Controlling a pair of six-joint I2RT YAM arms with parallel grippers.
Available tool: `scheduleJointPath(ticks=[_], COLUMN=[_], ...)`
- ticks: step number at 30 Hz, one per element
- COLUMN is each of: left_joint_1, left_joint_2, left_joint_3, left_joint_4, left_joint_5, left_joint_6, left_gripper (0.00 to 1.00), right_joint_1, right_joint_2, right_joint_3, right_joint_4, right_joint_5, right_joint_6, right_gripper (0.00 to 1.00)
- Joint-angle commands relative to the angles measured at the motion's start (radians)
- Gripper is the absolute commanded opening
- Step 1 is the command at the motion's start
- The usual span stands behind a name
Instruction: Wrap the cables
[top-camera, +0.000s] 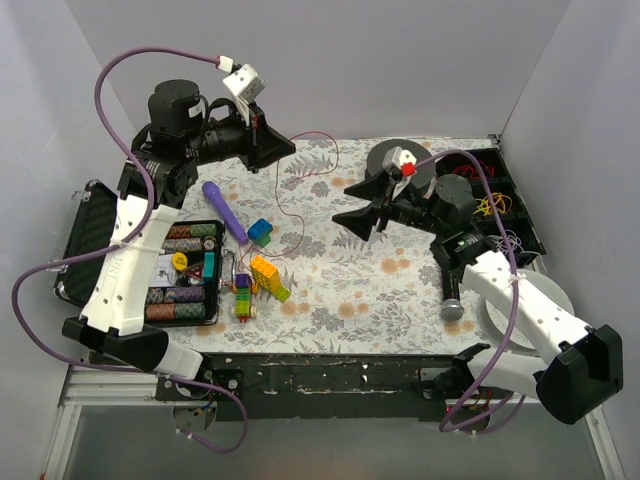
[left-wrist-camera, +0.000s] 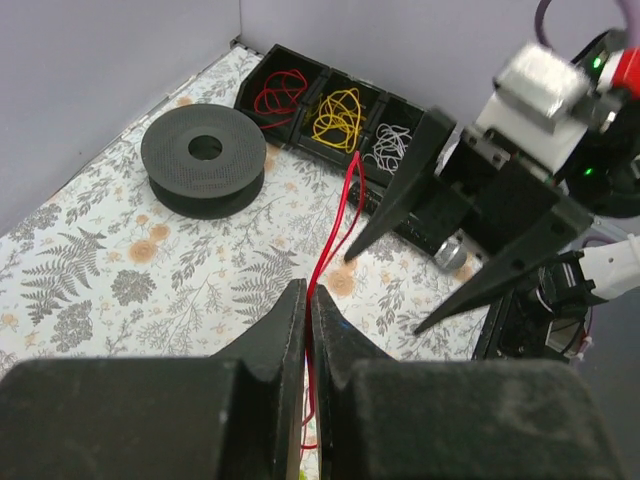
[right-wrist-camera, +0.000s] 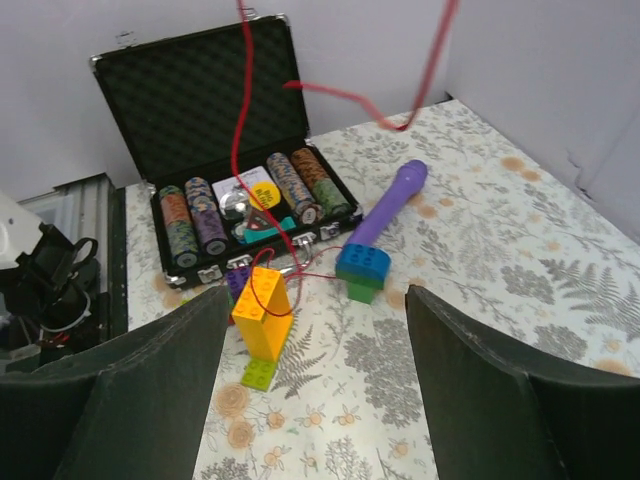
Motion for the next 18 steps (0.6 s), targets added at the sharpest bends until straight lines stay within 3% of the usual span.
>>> scheduleJointPath(ticks=[1,8,14,18], left_joint_1=[0.001,-0.001,0.001,0.001], left_joint_2=[0.018,0.099,0.165,0.178], left_joint_3=[0.104,0.364,0.588,0.673], left_joint_4=[0.037,0.034,0.06,0.051], left_joint_5=[-0.011,-0.083,-0.164,-0.228], left_joint_6=[-0.092,-0.163,-0.191,-0.163], left_gripper=[0.0,0.0,0.0,0.0], right_joint_1=[0.08,0.135,0.136,0.144], right_joint_2=[0.064,0.24,0.469,0.585], right_joint_3=[0.051,0.167,0.383,0.455], right_joint_4=[0.116,0.263,0.386,0.599], right_joint_5=[0.0,0.018,-0.023,-0.04], right_joint_6=[0.008,0.033,0.201,0.37], right_gripper=[0.8,0.83,0.83,0.78])
